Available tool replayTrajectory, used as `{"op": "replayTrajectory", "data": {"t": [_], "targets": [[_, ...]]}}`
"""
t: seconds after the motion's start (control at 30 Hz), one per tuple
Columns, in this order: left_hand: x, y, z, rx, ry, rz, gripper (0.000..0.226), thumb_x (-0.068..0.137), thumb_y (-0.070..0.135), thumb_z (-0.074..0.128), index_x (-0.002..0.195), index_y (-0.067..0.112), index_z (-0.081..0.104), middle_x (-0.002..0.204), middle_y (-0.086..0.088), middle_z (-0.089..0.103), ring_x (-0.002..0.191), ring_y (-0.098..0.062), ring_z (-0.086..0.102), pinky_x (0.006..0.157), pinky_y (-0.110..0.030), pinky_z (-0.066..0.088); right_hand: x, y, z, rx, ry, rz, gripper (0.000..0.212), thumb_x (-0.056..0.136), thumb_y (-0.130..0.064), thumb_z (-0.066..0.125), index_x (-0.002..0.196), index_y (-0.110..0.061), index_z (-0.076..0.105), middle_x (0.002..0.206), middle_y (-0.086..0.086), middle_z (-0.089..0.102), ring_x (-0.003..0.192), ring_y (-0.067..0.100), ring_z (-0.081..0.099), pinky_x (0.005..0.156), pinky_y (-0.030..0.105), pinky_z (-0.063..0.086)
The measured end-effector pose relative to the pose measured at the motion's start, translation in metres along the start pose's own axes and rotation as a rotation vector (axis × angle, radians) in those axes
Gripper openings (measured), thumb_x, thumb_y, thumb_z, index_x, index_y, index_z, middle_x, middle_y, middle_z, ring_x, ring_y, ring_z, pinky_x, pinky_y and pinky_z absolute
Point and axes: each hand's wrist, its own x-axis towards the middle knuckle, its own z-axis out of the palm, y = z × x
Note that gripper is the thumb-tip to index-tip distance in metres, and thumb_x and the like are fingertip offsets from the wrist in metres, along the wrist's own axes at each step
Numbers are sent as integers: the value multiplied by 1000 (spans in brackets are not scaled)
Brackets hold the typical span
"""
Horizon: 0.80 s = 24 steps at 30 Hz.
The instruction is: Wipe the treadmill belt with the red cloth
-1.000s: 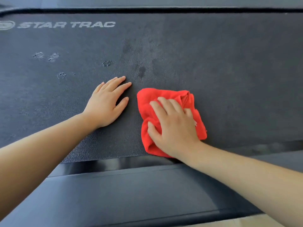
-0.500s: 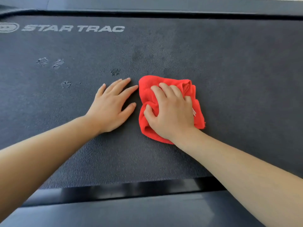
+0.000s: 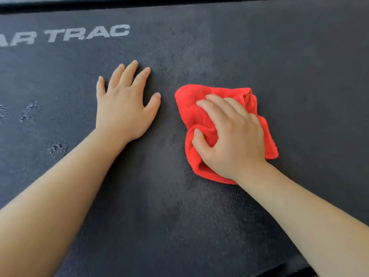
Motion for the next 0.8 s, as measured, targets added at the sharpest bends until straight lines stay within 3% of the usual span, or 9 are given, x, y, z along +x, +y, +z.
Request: {"op": "replayTrajectory", "data": {"t": [0.2, 0.37, 0.8], "targets": [[1, 4, -4, -20, -22, -41, 63, 83, 52, 32, 142, 29, 32, 154, 1, 24, 143, -21, 15, 113, -53, 9, 30, -5, 11, 13, -14, 21, 51, 77, -45, 48, 123, -25, 57, 131, -5, 55, 120, 19, 49, 82, 41, 43], [53, -2, -8, -55, -82, -95, 52, 93, 41, 39, 143, 30, 30, 156, -1, 19, 143, -22, 12, 114, -53, 5, 53, -6, 19, 18, -35, 33, 52, 77, -45, 47, 124, -25, 55, 133, -5, 53, 121, 19, 47, 83, 43, 44], [79, -8, 0, -7, 6, -147, 58, 83, 50, 28, 139, 38, 35, 152, 2, 27, 142, -16, 16, 113, -51, 10, 172, 6, 56, -7, -1, 59, 51, 79, -49, 45, 125, -27, 52, 129, -8, 53, 121, 19, 45, 81, 43, 41]]}}
